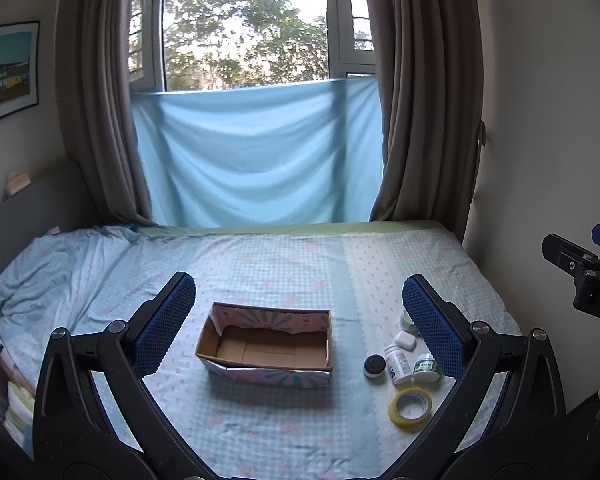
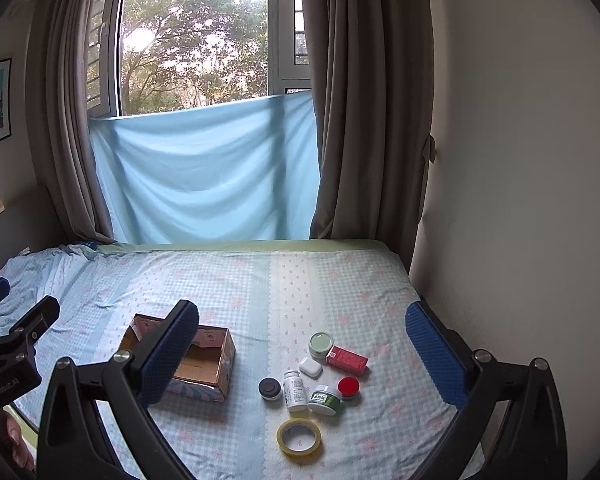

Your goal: Organize rigid objects

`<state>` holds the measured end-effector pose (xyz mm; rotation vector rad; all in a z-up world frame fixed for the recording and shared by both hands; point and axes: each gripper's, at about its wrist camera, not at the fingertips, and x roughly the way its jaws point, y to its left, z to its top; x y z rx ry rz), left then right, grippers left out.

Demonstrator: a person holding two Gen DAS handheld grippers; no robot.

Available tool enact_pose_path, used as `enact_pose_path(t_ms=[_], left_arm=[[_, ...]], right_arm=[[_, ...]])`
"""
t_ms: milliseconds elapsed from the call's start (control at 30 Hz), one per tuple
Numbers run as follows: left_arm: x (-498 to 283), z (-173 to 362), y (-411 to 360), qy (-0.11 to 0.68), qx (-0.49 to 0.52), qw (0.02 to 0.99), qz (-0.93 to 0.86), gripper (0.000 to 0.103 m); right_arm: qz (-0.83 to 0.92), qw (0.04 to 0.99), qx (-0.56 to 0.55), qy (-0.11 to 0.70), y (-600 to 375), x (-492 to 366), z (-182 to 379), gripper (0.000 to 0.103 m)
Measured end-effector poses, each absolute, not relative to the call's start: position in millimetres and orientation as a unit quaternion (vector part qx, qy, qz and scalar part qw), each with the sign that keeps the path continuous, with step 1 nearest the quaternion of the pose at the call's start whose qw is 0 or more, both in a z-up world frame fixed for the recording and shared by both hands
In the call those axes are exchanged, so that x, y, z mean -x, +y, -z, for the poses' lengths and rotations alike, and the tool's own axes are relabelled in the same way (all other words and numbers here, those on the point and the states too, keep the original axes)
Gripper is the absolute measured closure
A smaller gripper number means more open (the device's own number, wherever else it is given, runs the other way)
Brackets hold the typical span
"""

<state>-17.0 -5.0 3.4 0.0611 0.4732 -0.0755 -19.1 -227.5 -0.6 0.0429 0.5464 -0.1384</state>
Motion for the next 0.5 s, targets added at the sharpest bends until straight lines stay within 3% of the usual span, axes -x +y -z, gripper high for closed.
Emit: enact_pose_path(t_ms=[500], left_arm=[[16.4, -2.0, -5.2, 0.23, -0.033, 0.971, 0.052, 0.0]], right_arm=[[0.071, 0.961, -0.024, 0.265, -227.0, 17.6, 5.7, 0.0]])
